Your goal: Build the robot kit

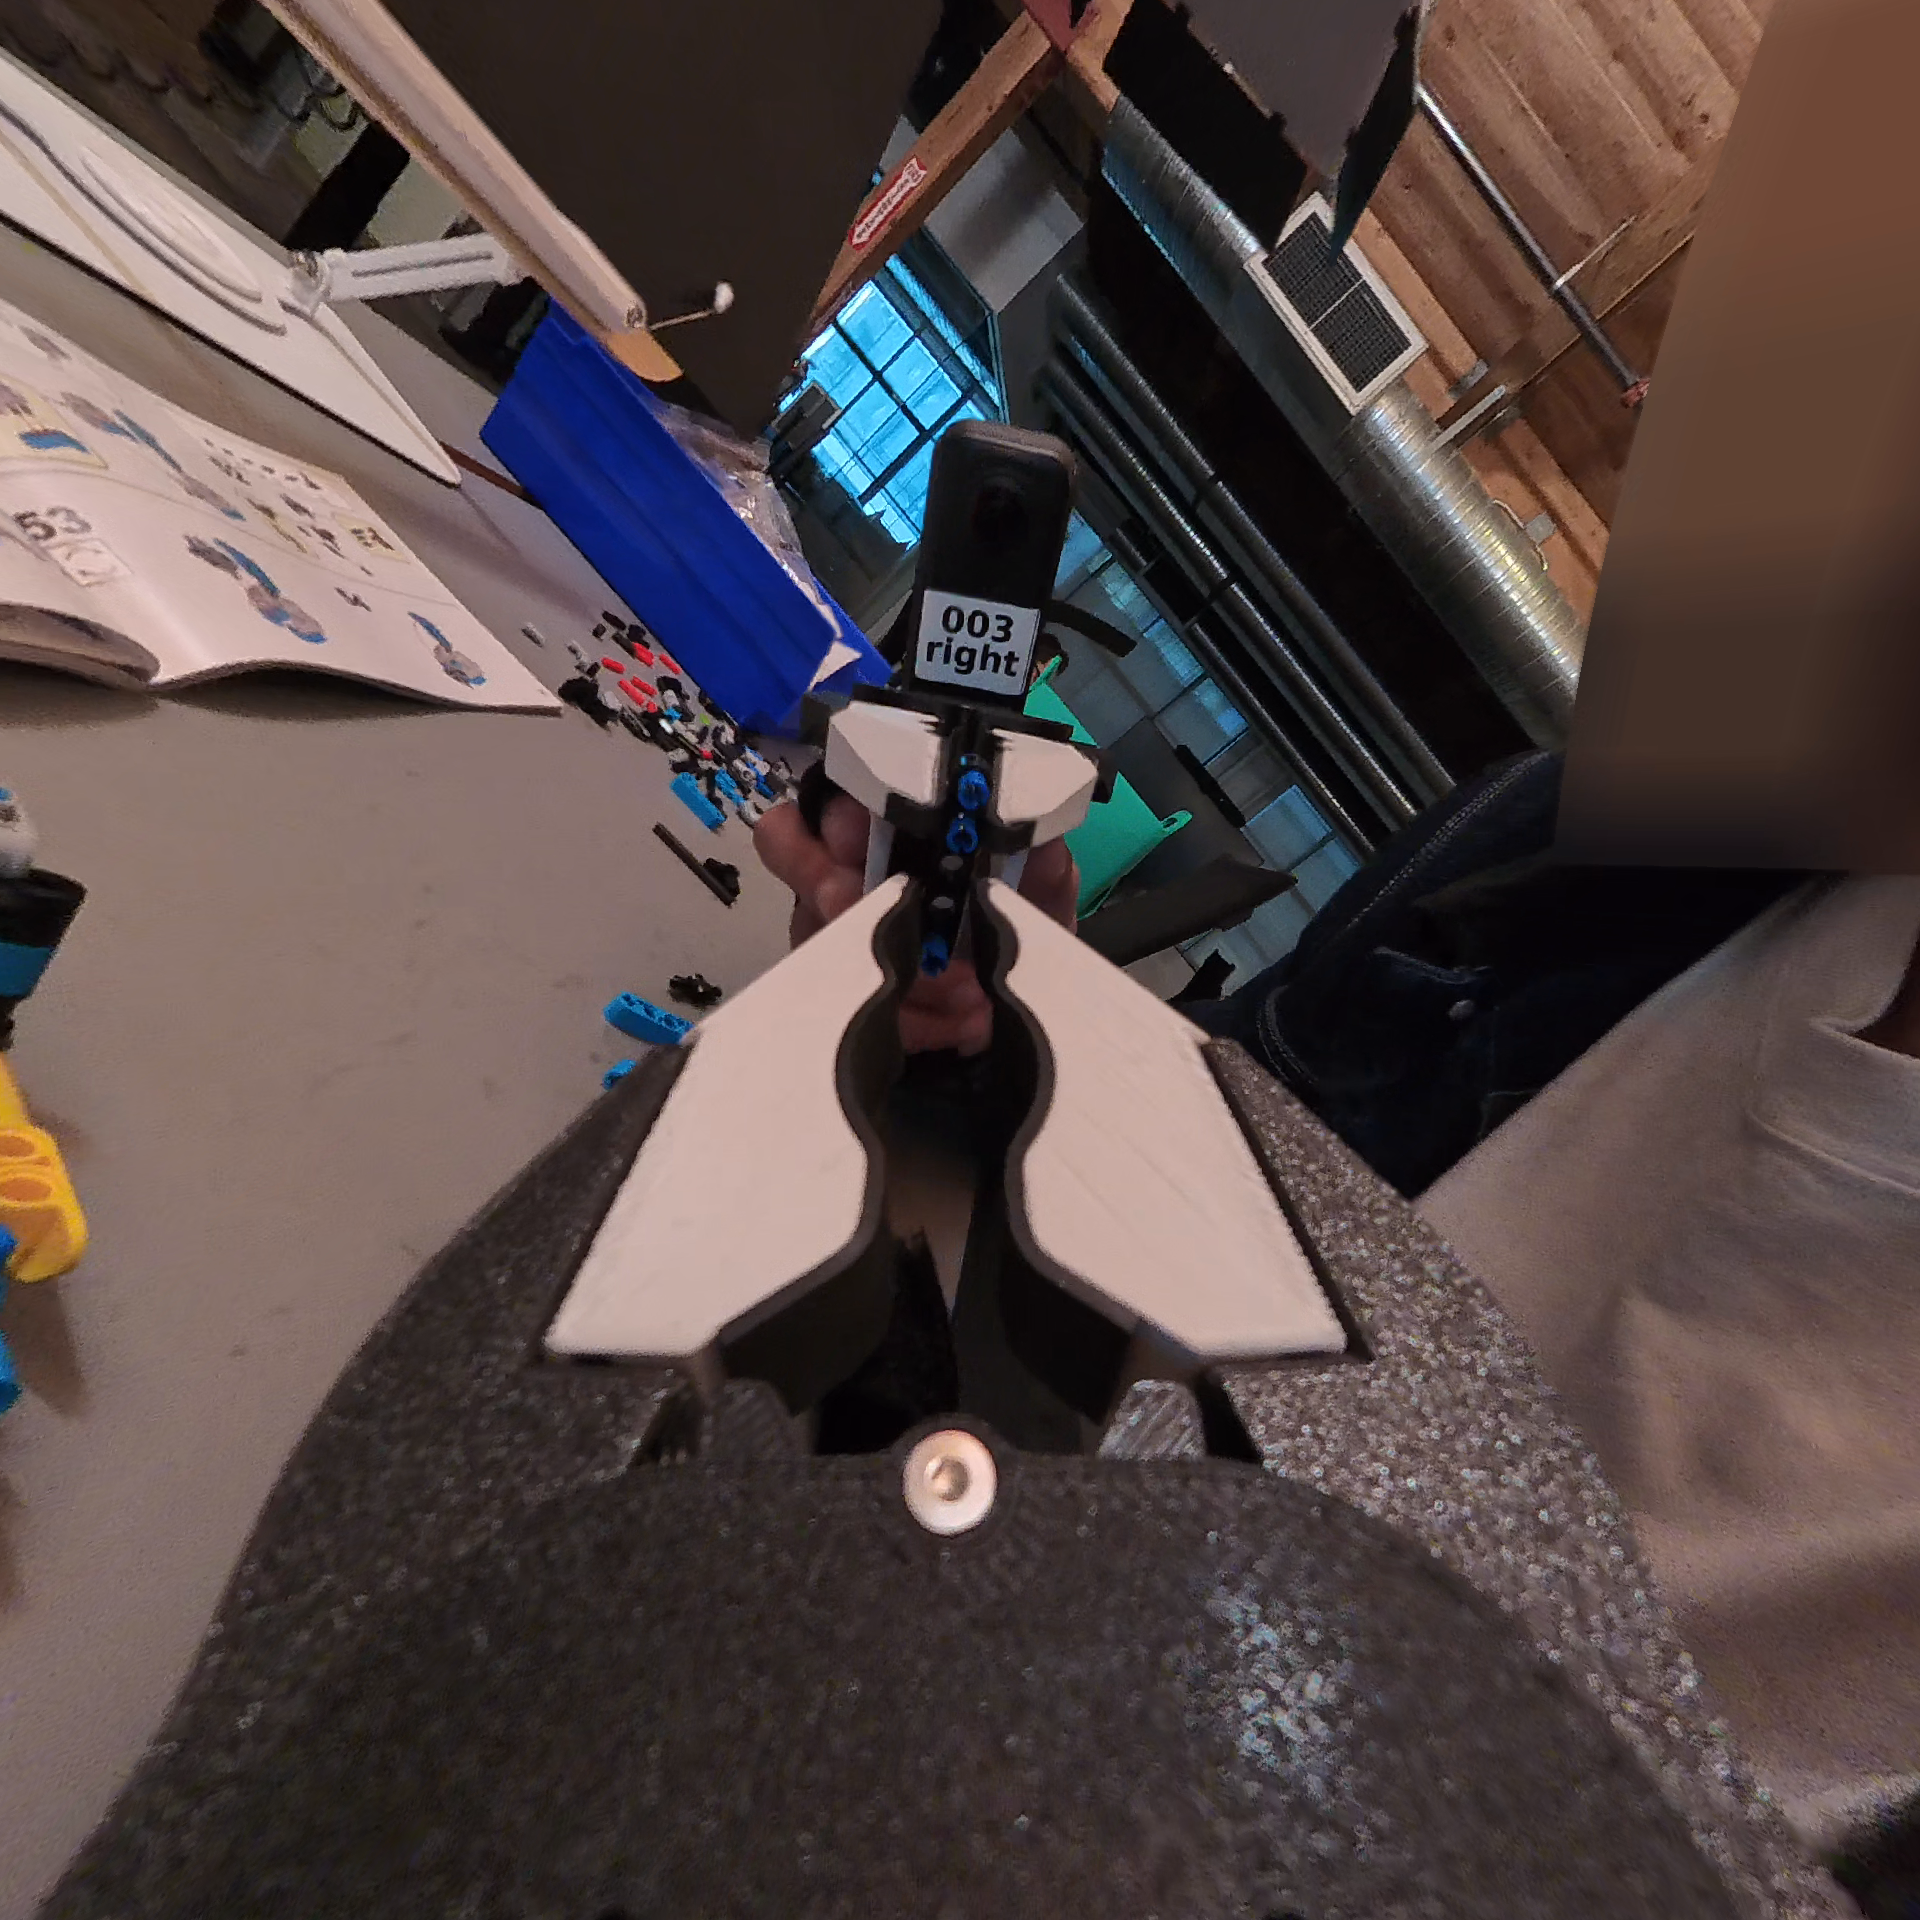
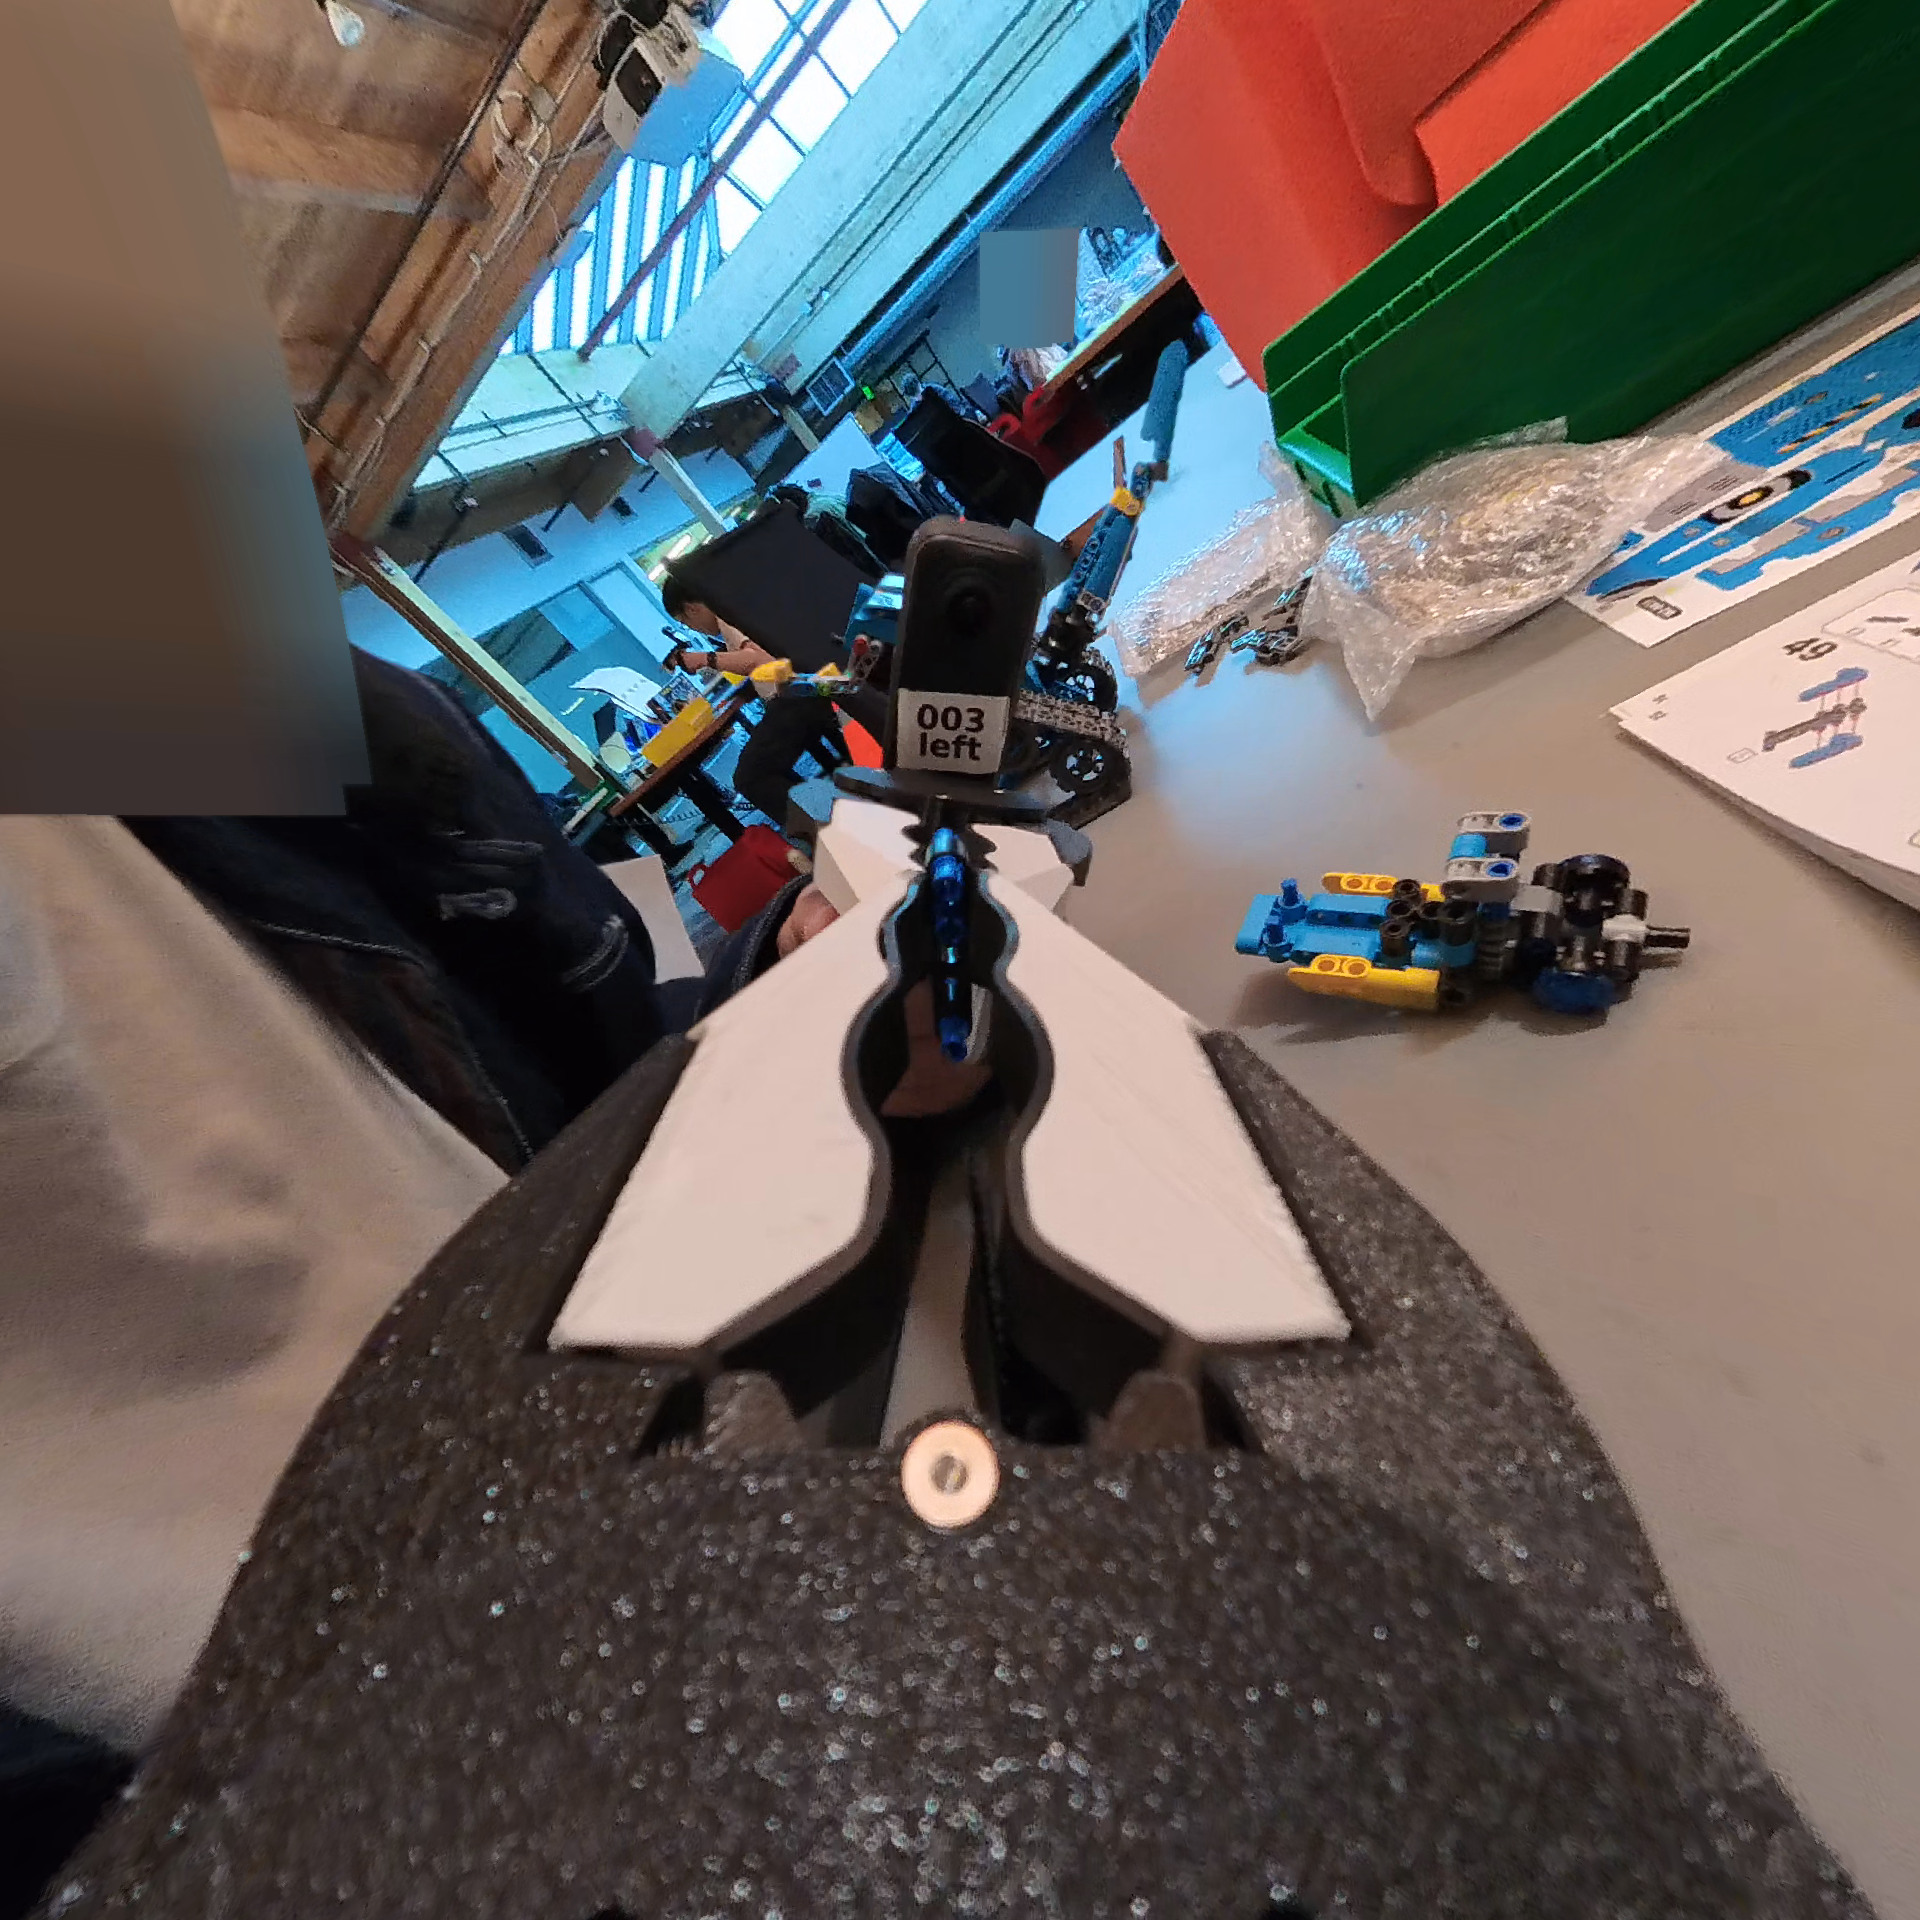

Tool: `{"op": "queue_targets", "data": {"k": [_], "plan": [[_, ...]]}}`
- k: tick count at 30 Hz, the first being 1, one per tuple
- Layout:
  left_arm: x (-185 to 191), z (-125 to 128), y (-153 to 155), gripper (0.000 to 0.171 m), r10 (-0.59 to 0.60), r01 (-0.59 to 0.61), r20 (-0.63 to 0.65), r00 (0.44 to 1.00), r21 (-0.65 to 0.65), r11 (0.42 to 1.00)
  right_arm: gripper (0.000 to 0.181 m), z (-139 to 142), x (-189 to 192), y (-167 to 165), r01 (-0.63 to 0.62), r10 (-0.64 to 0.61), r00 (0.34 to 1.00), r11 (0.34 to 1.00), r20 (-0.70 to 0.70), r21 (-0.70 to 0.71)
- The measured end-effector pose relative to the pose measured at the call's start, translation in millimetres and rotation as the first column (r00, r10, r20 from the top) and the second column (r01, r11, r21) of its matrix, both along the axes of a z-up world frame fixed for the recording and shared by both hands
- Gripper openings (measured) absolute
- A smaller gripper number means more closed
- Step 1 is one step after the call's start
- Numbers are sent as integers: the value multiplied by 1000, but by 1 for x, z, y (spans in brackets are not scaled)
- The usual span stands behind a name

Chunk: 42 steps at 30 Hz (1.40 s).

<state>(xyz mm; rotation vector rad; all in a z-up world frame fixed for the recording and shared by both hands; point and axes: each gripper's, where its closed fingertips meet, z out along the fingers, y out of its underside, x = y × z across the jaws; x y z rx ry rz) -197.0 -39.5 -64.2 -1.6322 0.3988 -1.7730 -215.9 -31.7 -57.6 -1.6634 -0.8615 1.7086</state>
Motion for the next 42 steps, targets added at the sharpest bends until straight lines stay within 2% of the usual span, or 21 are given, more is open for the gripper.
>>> {"op": "queue_targets", "data": {"k": [2, 7, 9, 12, 17, 22, 38, 42], "plan": [[2, -6, 2, 8, 3, -4, -34, 999, -5, 1000, 6, -6, 0, 2, -4, 4, 1000, 1000, 6, -25], [1, -18, 10, 7, 79, -65, -177, 981, 85, 994, 7, -16, 0, 10, -8, 6, 1000, 992, -13, -128], [-1, -29, 17, 6, 123, -103, -250, 960, 95, 990, 10, -26, 2, 19, 46, -41, 998, 991, 47, -124], [-7, -44, 26, 7, 147, -141, -307, 940, 41, 989, 19, -42, 20, 47, 193, -184, 966, 981, 183, -33], [-12, -50, 35, 7, 165, -181, -305, 938, -25, 983, 18, -56, 54, 80, 354, -373, 872, 928, 317, 117], [-10, -52, 32, 7, 153, -168, -319, 935, -20, 986, 16, -83, 68, 91, 351, -449, 759, 892, 471, 284], [-12, -52, 34, 7, 155, -178, -295, 943, -52, 983, 16, -88, 61, 87, 326, -421, 773, 905, 475, 272], [-15, -50, 35, 7, 159, -180, -274, 949, -53, 982, 16, -85, 71, 92, 325, -446, 747, 892, 493, 314]]}}
